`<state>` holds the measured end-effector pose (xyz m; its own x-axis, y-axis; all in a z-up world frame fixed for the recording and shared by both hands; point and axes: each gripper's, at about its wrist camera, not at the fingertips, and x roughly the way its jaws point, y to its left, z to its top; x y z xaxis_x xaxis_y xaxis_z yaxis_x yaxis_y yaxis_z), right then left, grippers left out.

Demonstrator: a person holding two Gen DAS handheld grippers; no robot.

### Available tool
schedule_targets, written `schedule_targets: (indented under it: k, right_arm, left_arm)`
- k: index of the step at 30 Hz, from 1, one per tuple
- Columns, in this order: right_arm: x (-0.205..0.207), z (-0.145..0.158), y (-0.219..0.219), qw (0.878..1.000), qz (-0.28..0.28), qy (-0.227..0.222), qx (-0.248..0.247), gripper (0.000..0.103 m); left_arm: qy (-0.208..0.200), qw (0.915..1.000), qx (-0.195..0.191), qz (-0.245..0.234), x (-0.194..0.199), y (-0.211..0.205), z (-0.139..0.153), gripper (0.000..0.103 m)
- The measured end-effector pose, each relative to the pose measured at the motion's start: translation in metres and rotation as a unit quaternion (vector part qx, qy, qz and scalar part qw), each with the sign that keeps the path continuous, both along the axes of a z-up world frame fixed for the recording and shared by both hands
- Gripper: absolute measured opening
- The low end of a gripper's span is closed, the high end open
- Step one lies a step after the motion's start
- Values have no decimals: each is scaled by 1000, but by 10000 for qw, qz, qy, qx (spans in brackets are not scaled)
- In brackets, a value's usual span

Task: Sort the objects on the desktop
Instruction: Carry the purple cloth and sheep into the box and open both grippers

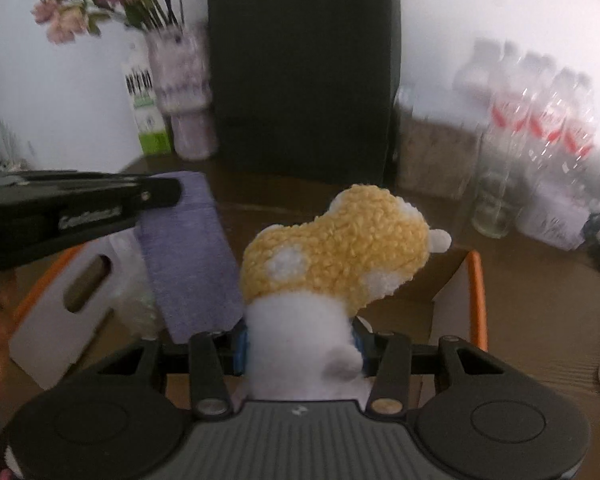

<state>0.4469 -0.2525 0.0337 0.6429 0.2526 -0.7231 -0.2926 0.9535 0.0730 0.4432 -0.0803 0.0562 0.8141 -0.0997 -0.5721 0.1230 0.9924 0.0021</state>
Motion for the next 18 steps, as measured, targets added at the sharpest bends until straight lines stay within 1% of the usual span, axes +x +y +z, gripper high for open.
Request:
schedule_targets:
  k: [3,6,7,9,11,12,13,14,15,17,18]
  right_arm:
    - [13,-10,0,9997,36,248,-25,45]
    - [19,-19,4,9992,103,354,-178,46]
    - [21,-21,6,9989,118,393,-205,46]
    - [23,-25,7,9985,107,512,-153,47]
    - [25,-27,9,9979,83,613,-188,50]
    - [25,-27,10,9978,54,613,-231,57]
    - [25,-26,9,9979,37,600,-246,61]
    - [23,-24,10,9979,13,589,-255,71]
    - [21,-22,10,9980,4,564,-275,80]
    - [18,-18,11,9983,13,489,-314,88]
    - [15,-15,11,9984,11,462,-310,90]
  left_arm:
    - [235,9995,115,163,9,11,-12,5]
    - [513,9986,-30,119,16,22,-21,6]
    - [614,9980,-17,127,17,23,-24,6]
    - [768,9968,88,184,18,23,-29,7]
    - [802,9964,212,178,16,20,-30,10]
    - [811,9961,286,207,15,19,-29,16]
    - [828,9957,347,217,13,17,-29,21]
    - [834,9957,348,201,11,16,-27,34]
    - [853,9957,323,176,8,17,-26,53]
    - [845,9957,341,191,4,16,-23,61]
    - [814,9957,389,209,1,16,-21,70]
